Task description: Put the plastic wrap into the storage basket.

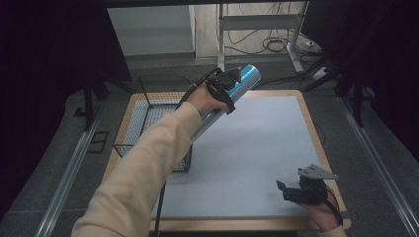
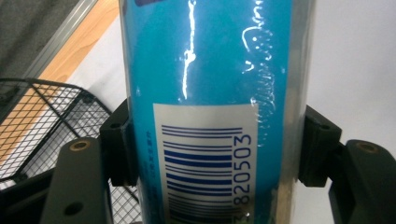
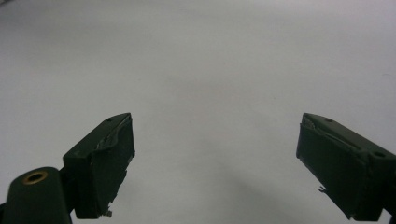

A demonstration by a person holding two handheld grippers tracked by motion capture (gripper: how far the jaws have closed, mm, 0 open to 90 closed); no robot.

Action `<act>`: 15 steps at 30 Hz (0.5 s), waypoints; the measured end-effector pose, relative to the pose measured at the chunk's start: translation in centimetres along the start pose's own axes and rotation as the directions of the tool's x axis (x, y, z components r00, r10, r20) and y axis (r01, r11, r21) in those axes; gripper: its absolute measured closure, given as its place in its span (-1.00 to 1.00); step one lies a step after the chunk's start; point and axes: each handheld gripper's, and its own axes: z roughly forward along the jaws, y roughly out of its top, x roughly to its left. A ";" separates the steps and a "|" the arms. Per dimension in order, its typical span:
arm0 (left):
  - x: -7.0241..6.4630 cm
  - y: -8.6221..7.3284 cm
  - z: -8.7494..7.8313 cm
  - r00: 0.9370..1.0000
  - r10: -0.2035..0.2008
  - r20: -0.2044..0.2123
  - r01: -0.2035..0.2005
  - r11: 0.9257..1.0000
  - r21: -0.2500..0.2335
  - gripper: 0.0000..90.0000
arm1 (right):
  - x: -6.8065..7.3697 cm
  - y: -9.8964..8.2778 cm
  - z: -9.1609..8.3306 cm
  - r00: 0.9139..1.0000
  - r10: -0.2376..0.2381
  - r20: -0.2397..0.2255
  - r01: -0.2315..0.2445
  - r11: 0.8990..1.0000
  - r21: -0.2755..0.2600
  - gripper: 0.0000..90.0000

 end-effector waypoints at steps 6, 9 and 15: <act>1.2 -0.6 -0.4 1.000 -0.018 -0.020 0.018 1.000 0.006 -0.31 | 0.0 0.0 0.0 1.000 0.001 0.003 -0.001 1.000 -0.002 -0.74; 1.8 -0.9 -0.5 0.999 -0.024 -0.022 0.024 1.000 0.006 -0.31 | 0.0 0.0 0.0 1.000 -0.003 0.003 0.003 1.000 -0.001 -0.74; 2.6 -1.3 -0.7 0.999 -0.034 -0.030 0.034 0.999 0.007 -0.31 | 0.0 0.0 0.0 1.000 -0.001 0.005 0.001 1.000 0.002 -0.74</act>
